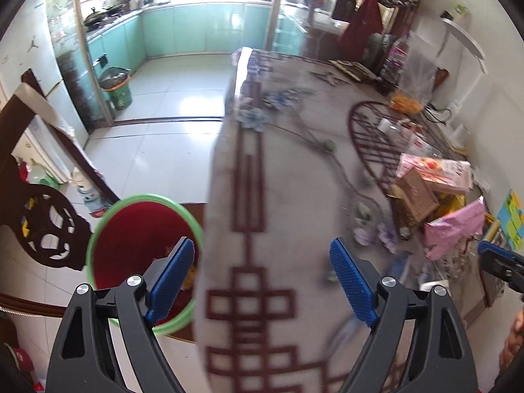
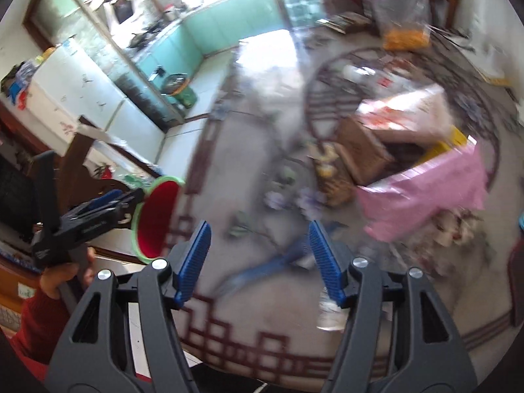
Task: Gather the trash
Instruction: 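Grasp the patterned paper cup with the left gripper while the right grasps the clear plastic wrapper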
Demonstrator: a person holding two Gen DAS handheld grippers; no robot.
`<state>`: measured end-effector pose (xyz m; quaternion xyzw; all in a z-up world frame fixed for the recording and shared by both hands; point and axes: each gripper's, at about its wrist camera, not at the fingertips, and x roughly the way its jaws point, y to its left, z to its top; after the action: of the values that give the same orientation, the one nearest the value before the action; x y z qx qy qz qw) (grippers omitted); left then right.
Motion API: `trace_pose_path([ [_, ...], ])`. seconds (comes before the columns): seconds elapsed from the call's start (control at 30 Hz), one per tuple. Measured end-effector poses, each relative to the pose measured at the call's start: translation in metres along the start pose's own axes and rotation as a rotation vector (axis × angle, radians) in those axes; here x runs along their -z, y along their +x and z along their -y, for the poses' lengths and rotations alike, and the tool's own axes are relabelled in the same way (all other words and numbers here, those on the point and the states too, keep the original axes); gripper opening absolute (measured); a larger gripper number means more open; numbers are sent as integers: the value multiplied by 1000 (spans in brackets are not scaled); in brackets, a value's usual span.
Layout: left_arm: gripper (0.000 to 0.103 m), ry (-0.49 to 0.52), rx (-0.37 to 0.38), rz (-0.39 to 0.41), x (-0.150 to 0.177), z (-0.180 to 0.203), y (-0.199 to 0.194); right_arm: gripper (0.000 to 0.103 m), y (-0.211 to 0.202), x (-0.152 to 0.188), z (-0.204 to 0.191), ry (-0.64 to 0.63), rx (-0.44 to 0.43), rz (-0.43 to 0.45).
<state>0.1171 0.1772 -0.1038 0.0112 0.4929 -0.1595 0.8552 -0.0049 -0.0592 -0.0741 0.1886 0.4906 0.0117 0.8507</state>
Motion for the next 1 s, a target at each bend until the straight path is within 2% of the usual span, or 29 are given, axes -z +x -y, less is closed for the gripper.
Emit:
trace_pose_path([
  [0.07,82,2,9,-16,7,23,2,60,0,10,37,47,47,-16],
  [0.2,82,-11,33,-45,20,64,9,60,6,30,109,156,75,-88],
  [0.37,82,-23,52,-69,32,117,20,60,23,32,151,140,87,-154],
  [0.47,82,-23,76,-88,41,145,23,58,44,28,162,105,92,-214],
  [0.53,82,-16,88,-104,48,164,25,39,54,26,166,76,59,-248],
  [0.57,82,-12,92,-112,51,171,25,34,57,27,166,64,41,-261],
  [0.6,82,-8,96,-121,55,178,26,20,60,27,166,52,23,-270],
  [0.67,82,0,106,-142,62,192,27,14,59,27,166,35,-8,-281],
  [0.8,82,36,152,-211,76,218,34,12,40,17,165,11,-67,-232],
  [1.0,82,67,172,-285,87,246,53,12,20,-5,160,-27,-112,-172],
])
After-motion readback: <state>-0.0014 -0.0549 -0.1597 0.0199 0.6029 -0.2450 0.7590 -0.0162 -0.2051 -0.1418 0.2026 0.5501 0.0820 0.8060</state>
